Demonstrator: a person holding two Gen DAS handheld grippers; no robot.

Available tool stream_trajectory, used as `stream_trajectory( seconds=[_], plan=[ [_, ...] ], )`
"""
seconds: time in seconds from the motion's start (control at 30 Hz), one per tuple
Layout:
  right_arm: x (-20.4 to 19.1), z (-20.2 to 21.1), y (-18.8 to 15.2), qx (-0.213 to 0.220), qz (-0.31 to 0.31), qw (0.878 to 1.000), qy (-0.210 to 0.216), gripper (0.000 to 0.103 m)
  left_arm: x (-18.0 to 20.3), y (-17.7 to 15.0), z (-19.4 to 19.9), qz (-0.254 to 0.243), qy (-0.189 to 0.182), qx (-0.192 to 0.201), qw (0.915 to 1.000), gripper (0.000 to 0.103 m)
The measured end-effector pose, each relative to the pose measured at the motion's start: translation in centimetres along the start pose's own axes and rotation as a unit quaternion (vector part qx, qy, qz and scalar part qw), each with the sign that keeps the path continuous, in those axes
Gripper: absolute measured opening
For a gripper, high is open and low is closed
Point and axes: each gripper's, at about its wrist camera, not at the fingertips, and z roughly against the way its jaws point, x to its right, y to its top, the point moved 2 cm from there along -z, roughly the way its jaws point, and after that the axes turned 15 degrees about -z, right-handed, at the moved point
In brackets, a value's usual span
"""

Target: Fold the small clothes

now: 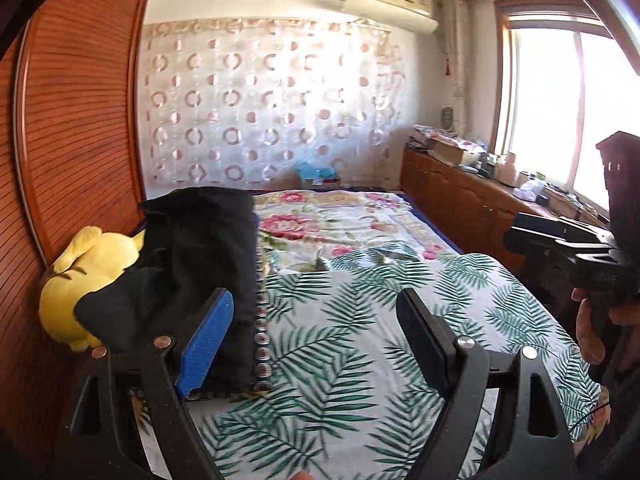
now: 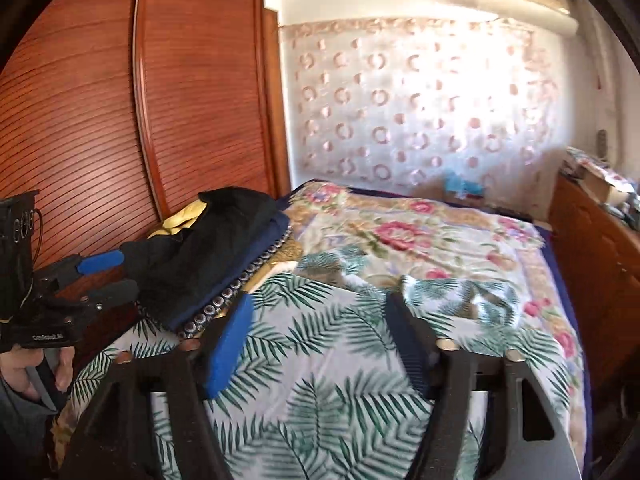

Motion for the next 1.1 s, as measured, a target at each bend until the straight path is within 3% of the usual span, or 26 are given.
stream_trajectory(
  seconds=[0.2,0.47,1.1],
  plan=[
    [-0.7,5.9,-2.7,0.040,-0.026,0.998,-0.032,0.083,2.8,1.6,1.5,-0.011,-0.011,0.020,0.9997,0.084],
    [-2.8,11.8,-5.5,0.084,-0.048,0.993,-0.066,0.083,4.9,2.5,4.0,-0.015,0.001,0.033,0.9994,0.084],
    [-4.0,10.7,-6.7,0.092,-0.066,0.990,-0.087,0.083,6.0,2.7,4.8,-0.027,0.017,0.033,0.9989,0.084]
  ],
)
